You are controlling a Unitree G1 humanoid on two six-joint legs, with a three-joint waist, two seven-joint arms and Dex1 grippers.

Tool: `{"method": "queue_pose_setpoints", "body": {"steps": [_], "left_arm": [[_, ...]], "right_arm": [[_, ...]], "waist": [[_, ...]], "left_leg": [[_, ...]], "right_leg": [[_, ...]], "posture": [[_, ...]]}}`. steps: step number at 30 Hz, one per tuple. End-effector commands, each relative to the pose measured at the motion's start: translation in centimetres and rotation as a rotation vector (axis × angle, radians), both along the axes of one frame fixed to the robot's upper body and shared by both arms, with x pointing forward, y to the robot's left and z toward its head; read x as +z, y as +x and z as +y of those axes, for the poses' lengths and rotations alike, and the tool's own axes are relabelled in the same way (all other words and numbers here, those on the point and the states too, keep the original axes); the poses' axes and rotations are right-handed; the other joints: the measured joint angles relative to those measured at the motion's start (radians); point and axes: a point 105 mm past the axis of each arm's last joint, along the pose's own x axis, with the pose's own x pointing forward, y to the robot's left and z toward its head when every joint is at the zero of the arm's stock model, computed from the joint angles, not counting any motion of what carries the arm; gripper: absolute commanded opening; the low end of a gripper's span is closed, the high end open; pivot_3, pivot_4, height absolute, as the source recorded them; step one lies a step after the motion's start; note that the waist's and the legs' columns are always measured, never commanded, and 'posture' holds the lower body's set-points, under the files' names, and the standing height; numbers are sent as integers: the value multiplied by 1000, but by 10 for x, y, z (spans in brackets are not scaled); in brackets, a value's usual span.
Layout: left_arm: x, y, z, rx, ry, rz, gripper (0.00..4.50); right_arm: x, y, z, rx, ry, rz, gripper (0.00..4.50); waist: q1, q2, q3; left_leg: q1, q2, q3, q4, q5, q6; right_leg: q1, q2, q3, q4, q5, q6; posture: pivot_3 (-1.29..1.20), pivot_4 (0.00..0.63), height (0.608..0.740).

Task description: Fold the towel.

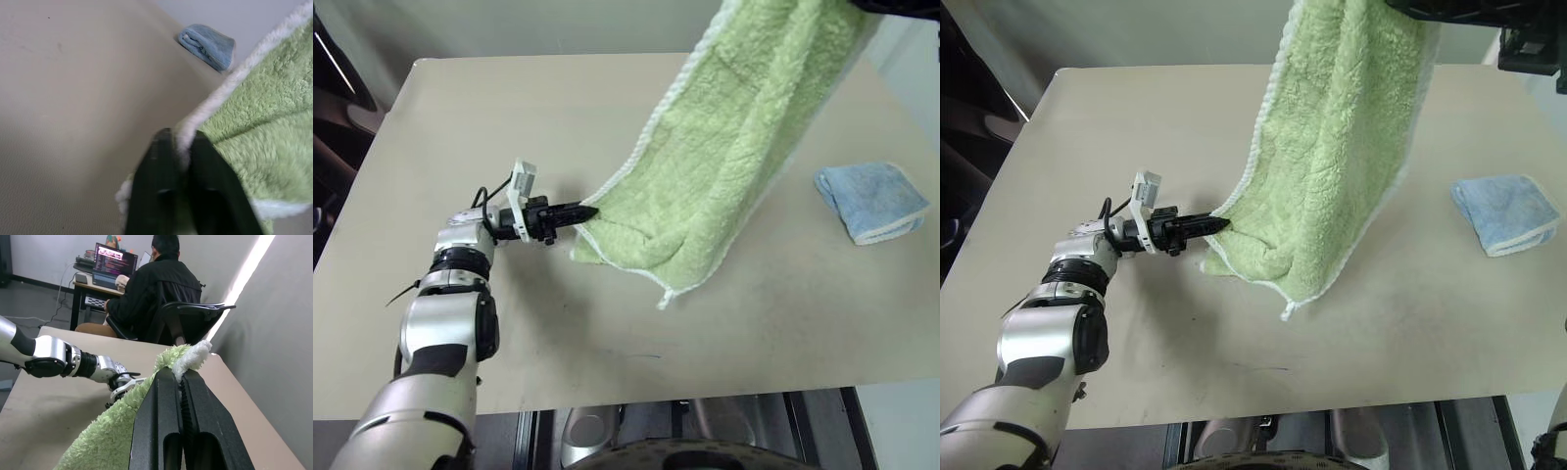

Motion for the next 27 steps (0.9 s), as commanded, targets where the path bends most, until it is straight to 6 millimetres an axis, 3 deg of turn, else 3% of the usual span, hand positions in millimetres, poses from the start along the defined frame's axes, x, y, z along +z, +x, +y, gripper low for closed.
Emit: {"method": "queue_pose_setpoints", "body": {"steps": [1,8,11,18,23,27], "left_arm": [[15,-1,2,-35,-19,-56,16],[48,11,15,52,-43,-185,16],[74,18,27,118,-47,-268,16],[130,30,39,219,-46,-415,16],[154,41,42,322,6,-524,16],[177,50,57,487,69,-629,16]], "right_arm": [[7,-6,-6,-21,1,-45,0],[-15,17,-30,-174,-42,8,0],[-27,37,-52,-296,-29,34,0],[-45,76,-81,-520,-32,-30,0],[-45,110,-98,-684,22,-120,0],[-35,137,-112,-816,133,-203,0]], "waist": [[0,0,0],[1,0,0],[1,-1,0],[-2,0,0],[-7,0,0],[-10,0,0]], "left_leg": [[0,0,0,0,0,0],[0,0,0,0,0,0],[0,0,0,1,1,0],[0,0,0,0,2,1],[0,0,0,1,2,2],[-1,0,0,0,2,3]], "right_leg": [[0,0,0,0,0,0],[0,0,0,0,2,4],[0,0,0,0,4,6],[0,-1,0,-1,6,7],[0,-1,0,-1,8,8],[-2,-1,0,-1,11,9]], "posture": [[0,150,733],[0,150,733],[0,150,733],[0,150,733],[0,150,733],[0,150,733]]}}
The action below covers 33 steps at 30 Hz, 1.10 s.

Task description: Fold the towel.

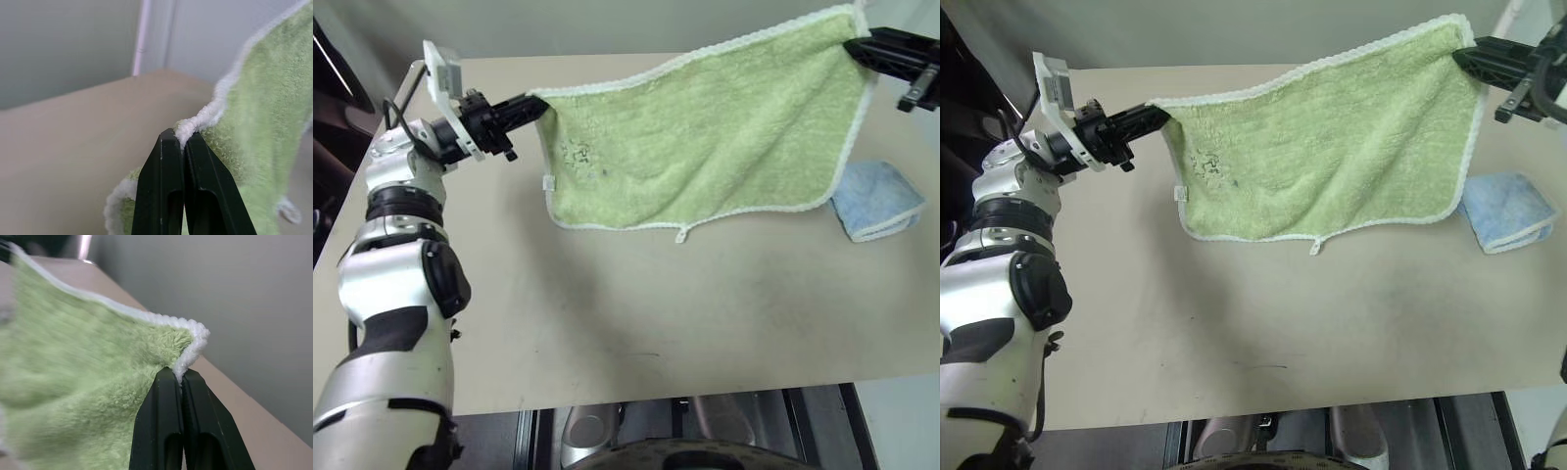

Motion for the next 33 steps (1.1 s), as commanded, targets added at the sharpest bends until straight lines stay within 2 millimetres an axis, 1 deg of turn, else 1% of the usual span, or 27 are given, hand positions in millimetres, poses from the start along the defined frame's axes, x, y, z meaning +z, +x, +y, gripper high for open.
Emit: {"method": "queue_pose_setpoints", "body": {"steps": [1,3,6,8,10,12,13,15,18,21,25,28,30,31,32,33], "left_arm": [[34,0,16,111,55,-133,16],[36,-6,24,104,98,-134,16],[39,-12,34,108,130,-135,16],[33,-21,46,94,224,-99,16],[27,-29,55,72,289,-51,16],[14,-39,61,19,359,9,16],[10,-43,63,-6,381,30,16],[-3,-52,68,-52,417,88,16],[-18,-61,77,-68,449,159,16],[-24,-65,79,-78,460,196,16],[-29,-76,73,-146,488,226,16],[-35,-85,70,-191,482,260,16],[-35,-92,66,-228,427,291,16],[-39,-98,64,-254,415,323,16],[-41,-103,62,-274,409,348,16],[-46,-112,60,-300,417,398,16]], "right_arm": [[26,9,-12,-90,66,-151,0],[23,10,-12,-69,119,-149,0],[20,8,-13,-50,137,-171,0],[8,3,-17,-33,142,-191,0],[-9,-4,-18,-2,123,-188,0],[-34,-14,-15,54,88,-151,0],[-41,-19,-14,72,79,-143,0],[-53,-27,-11,101,81,-123,0],[-64,-41,-5,154,102,-93,0],[-76,-55,-1,198,90,-46,0],[-94,-77,0,252,53,31,0],[-104,-87,2,256,65,67,0],[-124,-97,4,266,14,121,0],[-134,-103,3,269,-10,146,0],[-141,-107,3,272,-25,161,0],[-146,-110,1,269,-39,174,0]], "waist": [[-2,0,0],[-3,0,0],[-5,1,0],[-2,0,0],[-2,0,0],[0,0,0],[0,0,0],[1,1,0],[-2,1,0],[-1,-1,0],[1,-1,0],[1,-1,0],[1,-2,-1],[0,-2,-1],[0,-2,-1],[-1,-2,-1]], "left_leg": [[0,0,0,0,0,0],[-1,0,0,-1,0,0],[-3,0,-1,-2,0,0],[-6,0,-2,-1,0,-1],[-8,0,-3,-1,2,-7],[-8,0,-3,-1,2,-9],[-8,-1,-3,-1,2,-9],[-8,-1,-3,-1,0,-9],[-8,-2,-2,0,0,-8],[-8,-1,-3,1,-3,-3],[-7,-2,-4,1,-4,-1],[-4,-1,-3,1,-3,-1],[-4,-2,-3,1,-3,-1],[-4,-1,-4,1,-3,-1],[-4,0,-4,1,-3,-1],[-3,0,-4,1,-3,-2]], "right_leg": [[0,0,0,0,0,0],[-1,0,0,0,1,0],[-4,0,0,0,0,-1],[-6,1,-1,-1,0,-1],[-6,0,-1,-2,-1,-1],[-6,-1,-1,-2,-3,-1],[-6,-1,-1,-2,-5,0],[-6,-2,-1,-1,-6,0],[-6,-2,-1,-1,-6,1],[-5,-1,-2,-1,-5,0],[-3,-1,-2,-1,-4,-1],[-1,-1,-2,-1,-4,-2],[-1,-1,-2,-1,-6,-7],[-1,-1,-2,-1,-7,-10],[-1,0,-2,-1,-7,-11],[-1,0,-2,0,-6,-12]], "posture": [[0,150,733],[0,150,733],[0,150,733],[0,150,733],[0,150,733],[0,150,733],[0,150,733],[0,150,733],[0,150,733],[0,150,733],[0,150,733],[0,150,733],[0,150,733],[0,150,733],[0,150,733],[0,150,733]]}}
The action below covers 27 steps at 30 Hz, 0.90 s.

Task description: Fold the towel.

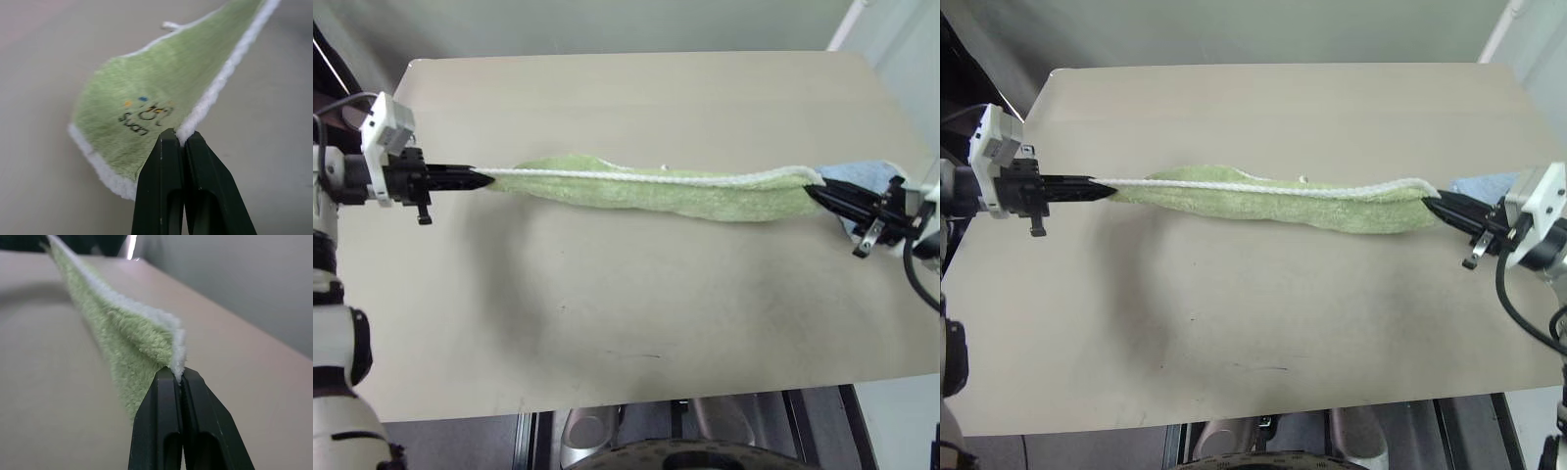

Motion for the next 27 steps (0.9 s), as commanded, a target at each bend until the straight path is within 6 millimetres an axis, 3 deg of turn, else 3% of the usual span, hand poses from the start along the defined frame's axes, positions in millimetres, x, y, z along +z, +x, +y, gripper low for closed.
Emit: {"method": "queue_pose_setpoints", "body": {"steps": [1,9,15,21,27], "left_arm": [[2,-31,-10,-104,-15,136,16],[-19,-80,-23,-161,12,446,16],[-33,-104,-23,-176,49,579,16],[-45,-105,-1,-132,115,545,16],[-56,-101,8,-135,187,521,16]], "right_arm": [[-3,-14,-2,15,-75,-34,0],[-16,-26,1,12,-79,-8,0],[-28,-32,-3,14,-129,20,0],[-45,-50,-12,7,-156,150,0],[-48,-65,-18,-6,-151,212,0]], "waist": [[-1,0,0],[-13,0,0],[-13,-1,0],[-6,-1,-1],[-4,-2,-1]], "left_leg": [[0,0,0,0,0,0],[11,0,-1,-1,-2,-3],[11,0,-3,-2,-4,-7],[11,1,-5,-2,-7,-12],[10,1,-5,-3,-9,-13]], "right_leg": [[0,0,0,0,1,0],[8,2,2,1,1,-4],[6,3,3,1,0,-6],[5,5,3,3,-4,-9],[4,5,3,4,-7,-10]], "posture": [[0,150,733],[0,150,733],[0,150,733],[0,150,733],[0,150,733]]}}
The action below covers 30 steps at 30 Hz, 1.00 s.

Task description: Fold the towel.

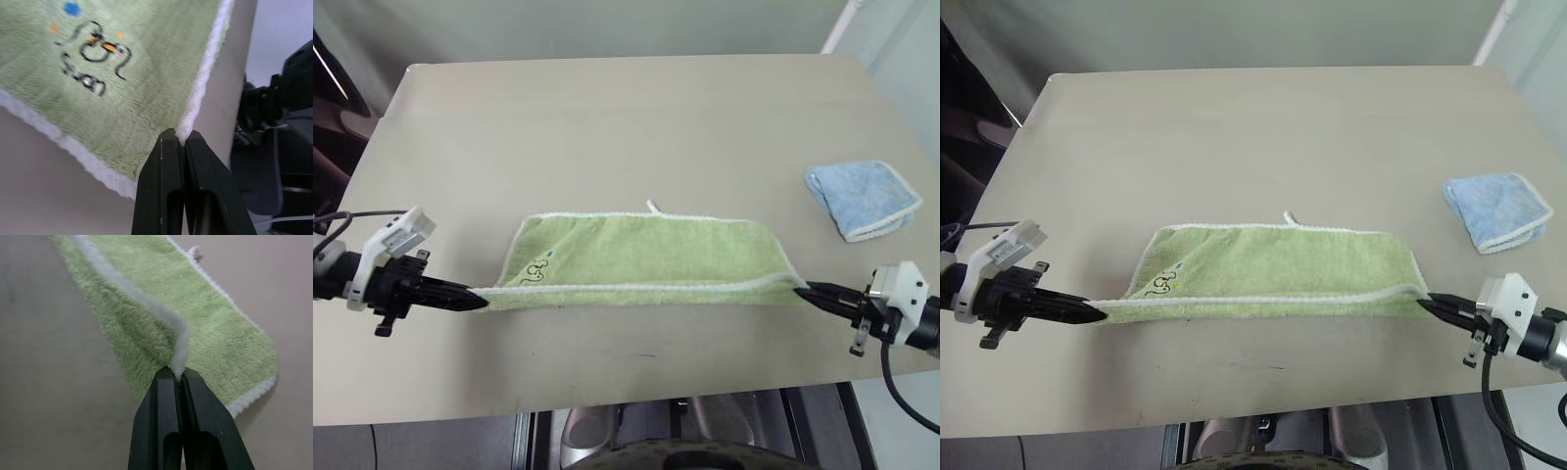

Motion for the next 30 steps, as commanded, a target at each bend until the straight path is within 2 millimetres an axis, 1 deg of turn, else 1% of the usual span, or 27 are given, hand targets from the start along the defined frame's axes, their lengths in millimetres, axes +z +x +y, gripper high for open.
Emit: {"method": "queue_pose_setpoints", "body": {"steps": [1,3,6,9,10,13,16,20,24,26,30], "left_arm": [[2,-1,6,-43,30,-1,16],[2,1,4,-46,24,-2,16],[3,3,2,-50,20,-2,16],[-1,22,11,-20,11,-96,16],[-3,32,13,-1,-7,-140,16],[-5,54,12,21,-34,-221,16],[-5,68,8,20,-38,-256,16],[-9,91,-5,5,-37,-305,16],[-1,111,-36,-47,-77,-326,16],[0,116,-46,-67,-88,-331,16],[-2,123,-55,-76,-93,-341,16]], "right_arm": [[6,-6,-12,-21,-56,-11,0],[2,-6,-18,-38,-85,2,0],[2,-4,-20,-48,-91,-11,0],[12,15,-22,-123,-51,-102,0],[11,18,-23,-144,-54,-114,0],[5,24,-27,-211,-63,-129,0],[6,29,-28,-249,-66,-155,0],[10,40,-28,-294,-58,-162,0],[9,49,-30,-307,-81,-175,0],[7,55,-34,-328,-98,-171,0],[8,63,-34,-345,-90,-174,0]], "waist": [[0,0,0],[0,0,0],[-1,0,0],[0,0,0],[0,0,0],[10,0,0],[10,0,0],[10,0,0],[10,0,0],[10,0,0],[10,0,0]], "left_leg": [[0,0,0,0,0,0],[0,0,0,0,-1,1],[0,0,0,0,-1,1],[0,0,0,0,-1,1],[1,0,0,0,0,2],[1,0,-1,0,0,2],[1,0,-1,1,1,3],[1,0,0,2,1,4],[1,0,0,2,3,6],[1,0,0,2,3,7],[1,-1,1,2,4,9]], "right_leg": [[0,0,0,0,0,0],[0,0,0,-1,0,0],[0,0,0,-1,0,0],[0,0,0,0,0,0],[0,0,0,2,0,0],[0,0,0,4,0,-1],[0,0,-1,6,0,-1],[1,-1,-1,3,1,1],[4,-1,-1,-1,4,5],[5,-1,-1,-3,5,6],[6,-2,-1,-5,6,8]], "posture": [[0,150,733],[0,150,733],[0,150,733],[0,150,733],[0,150,733],[0,150,733],[0,150,733],[0,150,733],[0,150,733],[0,150,733],[0,150,733]]}}
